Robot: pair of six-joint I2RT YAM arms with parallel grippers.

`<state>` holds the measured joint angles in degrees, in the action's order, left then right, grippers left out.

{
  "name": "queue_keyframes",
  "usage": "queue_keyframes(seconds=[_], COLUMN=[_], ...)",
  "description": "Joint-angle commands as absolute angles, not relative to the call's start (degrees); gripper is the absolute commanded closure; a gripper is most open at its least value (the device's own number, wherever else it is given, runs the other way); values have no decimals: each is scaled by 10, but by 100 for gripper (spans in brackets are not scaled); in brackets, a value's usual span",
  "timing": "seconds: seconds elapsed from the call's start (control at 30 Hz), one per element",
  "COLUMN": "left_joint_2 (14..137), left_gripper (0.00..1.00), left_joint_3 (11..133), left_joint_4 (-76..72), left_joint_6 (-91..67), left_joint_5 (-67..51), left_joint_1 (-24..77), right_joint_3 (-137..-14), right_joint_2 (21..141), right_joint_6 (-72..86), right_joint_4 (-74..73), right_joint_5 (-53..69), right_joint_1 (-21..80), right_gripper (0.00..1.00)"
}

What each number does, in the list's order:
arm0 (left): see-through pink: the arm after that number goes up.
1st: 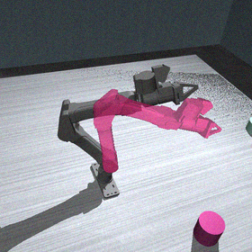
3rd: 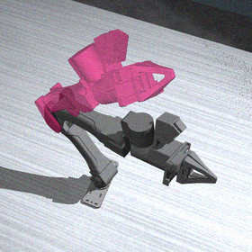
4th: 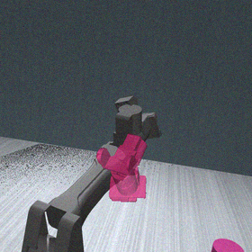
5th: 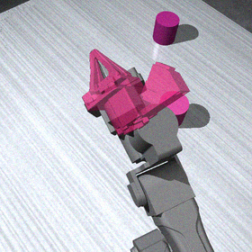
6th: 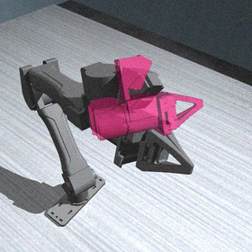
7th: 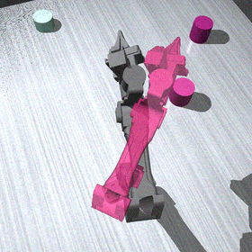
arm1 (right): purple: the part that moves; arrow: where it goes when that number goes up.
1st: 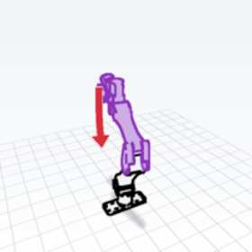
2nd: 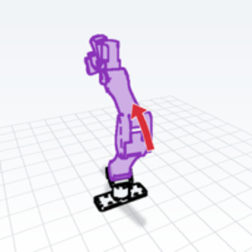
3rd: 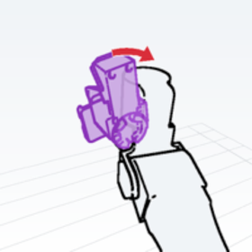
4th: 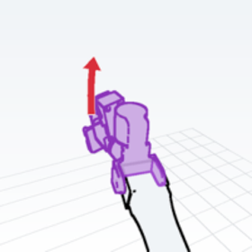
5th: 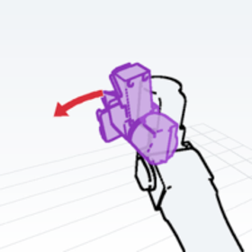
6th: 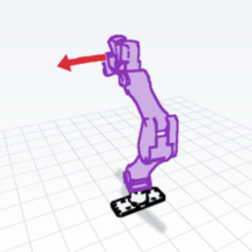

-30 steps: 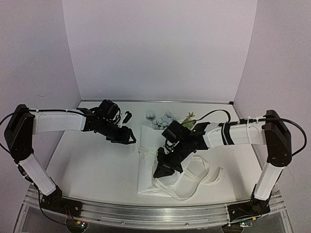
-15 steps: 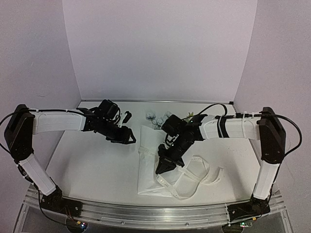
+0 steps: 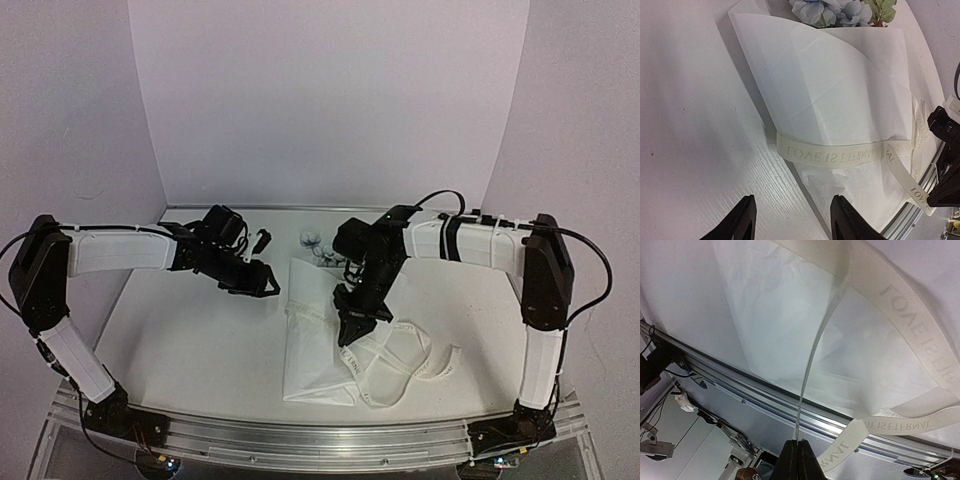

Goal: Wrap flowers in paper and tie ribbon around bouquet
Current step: Cross the ribbon over the folded bouquet.

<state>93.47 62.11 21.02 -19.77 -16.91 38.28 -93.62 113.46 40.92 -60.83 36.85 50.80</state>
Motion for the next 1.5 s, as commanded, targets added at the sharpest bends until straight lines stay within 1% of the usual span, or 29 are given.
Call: queue_keyframes(seconds=[0.0,0.13,0.23,0.33,0.5,0.63,0.77,0.93,1.03,1.1,1.27,1.47], left_joint_2=[930,931,928,922,920,916,911,912,912,910,908,904], left_gripper=[48,48,48,48,48,48,48,48,48,48,48,48], left_joint_3=[633,632,622,605,592,580,567,567,568,569,565,565], left_joint_4=[199,199,195,177,170,168,159,155,156,157,156,152], left_joint_6=[-193,-202,-230,-261,-279,-294,-304,-307,-305,-304,-305,-305], left_joint_5=[-179,-164,-161,-195,-216,-221,-231,-241,-242,-242,-245,-251], left_joint_1=[380,375,356,332,316,302,290,288,287,287,287,287], right_joint_3=[-988,-1048,-1082,-1119,-1217,-1243,-1250,-1239,-1231,-1203,-1072,-969], right_joint_2=[1151,1161,1159,1159,1205,1239,1264,1281,1289,1280,1211,1152], right_joint_6=[350,307,269,221,134,95,77,81,119,163,295,439], right_joint_4=[-722,-779,-795,-807,-889,-931,-964,-967,-966,-952,-823,-685], right_joint_5=[316,259,231,225,222,213,164,168,175,197,261,297], right_joint_1=[524,544,551,560,583,596,598,599,595,585,572,568], right_gripper=[100,100,100,100,100,100,100,100,100,100,100,100])
